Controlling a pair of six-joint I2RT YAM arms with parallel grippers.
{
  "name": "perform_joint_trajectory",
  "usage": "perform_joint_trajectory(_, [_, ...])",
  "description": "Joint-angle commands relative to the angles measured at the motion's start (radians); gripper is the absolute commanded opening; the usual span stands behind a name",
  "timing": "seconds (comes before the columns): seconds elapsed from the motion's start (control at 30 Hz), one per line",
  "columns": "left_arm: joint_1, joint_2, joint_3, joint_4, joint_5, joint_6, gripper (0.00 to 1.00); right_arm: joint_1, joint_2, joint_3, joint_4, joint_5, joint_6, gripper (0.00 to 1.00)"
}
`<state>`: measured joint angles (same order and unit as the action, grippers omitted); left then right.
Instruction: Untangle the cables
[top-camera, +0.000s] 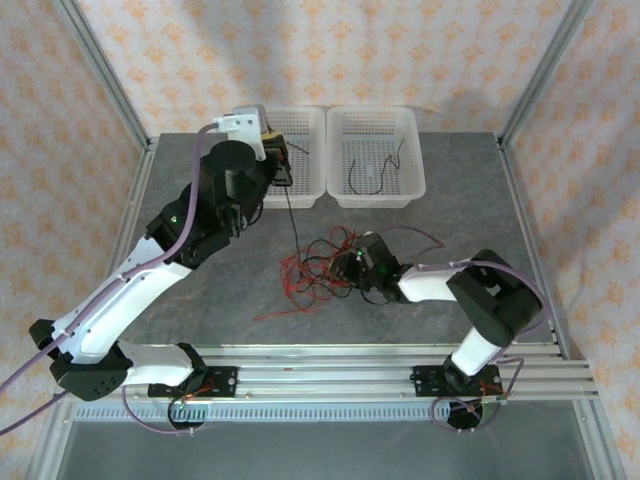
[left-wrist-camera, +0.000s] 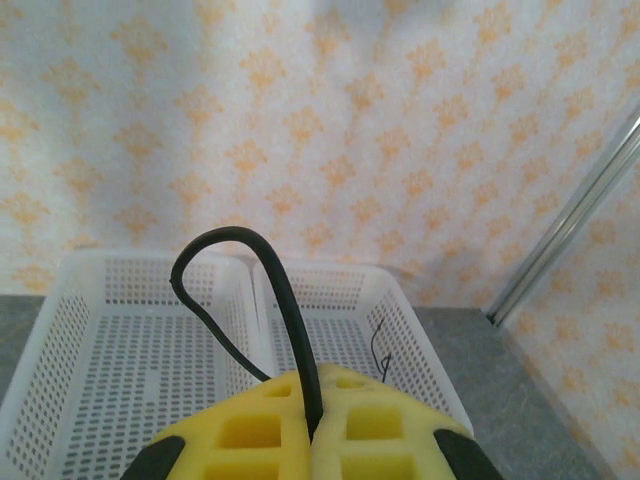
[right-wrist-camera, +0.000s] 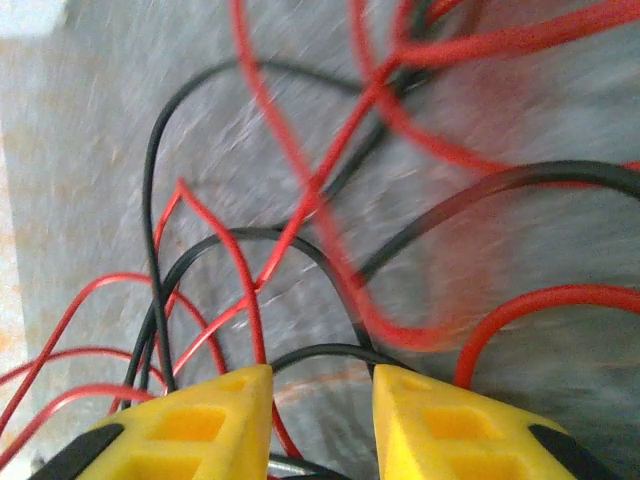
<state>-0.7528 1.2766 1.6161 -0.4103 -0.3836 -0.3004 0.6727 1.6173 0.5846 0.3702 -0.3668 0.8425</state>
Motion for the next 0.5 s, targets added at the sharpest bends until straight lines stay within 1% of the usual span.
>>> perform_joint_trajectory(0.0, [-0.006, 0.025, 0.066, -0.019, -0.049, 0.070, 0.00, -0.047, -0.031, -0.063, -0.143, 0.107, 0.017, 0.32])
perform_joint_trajectory(0.13, [-0.006, 0.064, 0.139, -0.026, -0.061, 0.111, 0.00, -0.069, -0.040, -0.076, -0.151, 0.109, 0.010, 0.32])
perform_joint_trajectory(0.47, [-0.006, 0.153, 0.341, -0.016, -0.120, 0.233, 0.00, -0.071, 0.009, -0.090, -0.118, 0.106, 0.033, 0.32])
